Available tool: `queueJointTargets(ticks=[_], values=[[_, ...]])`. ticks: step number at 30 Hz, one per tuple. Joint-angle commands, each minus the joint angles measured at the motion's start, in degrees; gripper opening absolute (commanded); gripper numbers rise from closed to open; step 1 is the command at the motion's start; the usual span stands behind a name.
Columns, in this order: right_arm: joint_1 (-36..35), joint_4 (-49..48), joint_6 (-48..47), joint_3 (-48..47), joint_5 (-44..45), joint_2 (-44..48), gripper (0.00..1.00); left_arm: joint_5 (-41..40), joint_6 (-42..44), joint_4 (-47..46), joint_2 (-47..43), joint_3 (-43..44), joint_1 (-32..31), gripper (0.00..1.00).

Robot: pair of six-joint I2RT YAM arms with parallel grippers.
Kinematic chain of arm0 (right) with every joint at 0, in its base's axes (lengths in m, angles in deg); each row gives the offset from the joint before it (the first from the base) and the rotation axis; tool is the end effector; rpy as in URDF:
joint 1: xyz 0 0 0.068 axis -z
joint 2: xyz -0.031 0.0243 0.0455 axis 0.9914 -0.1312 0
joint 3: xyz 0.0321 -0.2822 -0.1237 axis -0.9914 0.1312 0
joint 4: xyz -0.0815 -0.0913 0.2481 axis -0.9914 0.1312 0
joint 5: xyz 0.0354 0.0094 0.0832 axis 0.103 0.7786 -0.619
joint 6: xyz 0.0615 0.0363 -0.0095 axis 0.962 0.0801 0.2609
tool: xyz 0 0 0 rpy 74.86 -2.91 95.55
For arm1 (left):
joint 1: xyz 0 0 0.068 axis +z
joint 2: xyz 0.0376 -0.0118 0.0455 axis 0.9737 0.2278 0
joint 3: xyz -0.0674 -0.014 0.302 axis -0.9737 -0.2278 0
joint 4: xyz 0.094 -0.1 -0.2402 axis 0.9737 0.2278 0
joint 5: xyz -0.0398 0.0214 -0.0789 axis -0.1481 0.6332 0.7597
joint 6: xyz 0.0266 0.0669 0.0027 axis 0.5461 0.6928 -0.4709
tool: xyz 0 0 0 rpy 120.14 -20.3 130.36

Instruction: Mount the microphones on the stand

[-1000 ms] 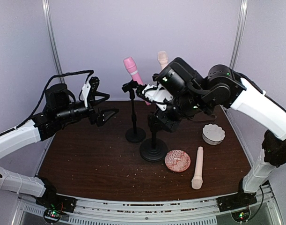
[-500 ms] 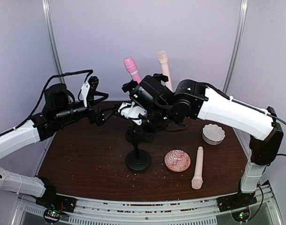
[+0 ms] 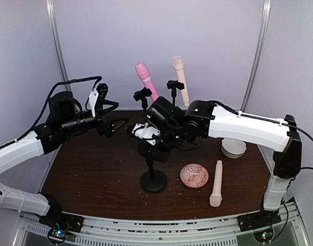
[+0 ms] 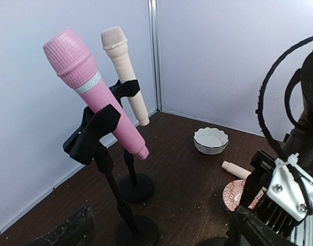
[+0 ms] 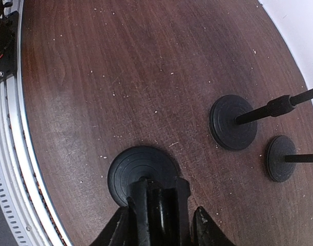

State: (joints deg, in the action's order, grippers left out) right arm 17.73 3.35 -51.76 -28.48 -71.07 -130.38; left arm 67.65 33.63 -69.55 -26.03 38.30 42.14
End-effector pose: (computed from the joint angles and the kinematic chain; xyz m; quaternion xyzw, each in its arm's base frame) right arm 0.1905 0.4049 0.3441 -0.5698 0.7597 0.1502 0.2749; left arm 0.2179 -0.1803 0.3747 0.3344 0.6576 -0.3566 0.5732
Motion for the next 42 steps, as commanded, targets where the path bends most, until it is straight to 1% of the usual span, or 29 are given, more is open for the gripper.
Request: queueJointTargets(ticks=[1, 2, 7, 10, 12, 13, 15, 16, 19, 22, 26, 27, 29, 32, 36, 42], values=[[0.8, -4.8, -1.6, -0.5, -2.3, 0.1, 0.34, -0.1, 0.6, -1.6, -0.4, 1.7, 0.3, 0.93], [0.9, -4.4, -1.7, -0.8, -2.3, 0.2, 0.36, 0.0, 0.6, -1.6, -0.4, 1.7, 0.3, 0.93], [1.0, -3.8, -1.7, 0.4, -1.1, 2.0, 0.58, 0.4, 0.5, -1.6, -0.4, 1.8, 0.3, 0.93], [0.9, -2.5, -0.3, 1.3, -0.8, 3.6, 0.7, 0.5, 0.5, -1.6, -0.5, 1.8, 0.3, 0.93], [0.7, 1.5, 2.6, 0.5, 0.1, 4.5, 0.76, 0.3, 0.6, -1.6, -0.7, 1.7, 0.3, 0.93], [0.5, 3.8, 4.5, -0.2, 0.5, 5.3, 0.77, 0.3, 0.7, -1.6, -0.8, 1.7, 0.3, 0.93], [0.0, 5.7, 8.7, 1.2, 2.5, 8.2, 0.78, 0.0, 0.9, -1.5, -0.9, 1.6, 0.3, 0.93], [-0.3, 5.4, 10.9, 3.6, 3.4, 10.4, 0.78, 0.0, 0.9, -1.5, -0.9, 1.7, 0.3, 0.93], [-0.4, 3.8, 18.7, 13.3, 7.4, 17.6, 0.77, 0.1, 0.7, -1.4, -0.9, 1.8, 0.3, 0.93], [-0.1, 3.8, 29.2, 23.6, 12.5, 23.6, 0.75, 0.3, 0.1, -1.4, -0.6, 1.9, 0.3, 0.92], [0.8, 3.4, 40.9, 36.2, 12.0, 29.6, 0.74, 0.8, -1.4, 1.0, 0.9, 3.9, 0.2, 0.92], [0.8, 3.3, 43.8, 39.9, 11.3, 30.9, 0.74, 1.2, -1.5, 1.4, 1.3, 4.2, 0.3, 0.96], [0.9, 3.3, 47.5, 44.6, 9.8, 33.1, 0.74, 1.6, -1.5, 0.9, 1.4, 3.9, 0.2, 0.98], [1.1, 3.2, 51.2, 50.4, 7.1, 34.9, 0.74, 1.9, -1.5, -1.1, 0.7, 2.6, 0.2, 0.98], [1.1, 3.9, 54.4, 55.4, 4.7, 36.7, 0.74, 1.3, -1.0, -1.3, 0.2, 2.4, 0.3, 0.98], [2.4, 0.4, 54.7, 61.0, 2.3, 36.7, 0.75, 1.7, -1.1, -1.1, 0.3, 2.6, 0.3, 0.98]])
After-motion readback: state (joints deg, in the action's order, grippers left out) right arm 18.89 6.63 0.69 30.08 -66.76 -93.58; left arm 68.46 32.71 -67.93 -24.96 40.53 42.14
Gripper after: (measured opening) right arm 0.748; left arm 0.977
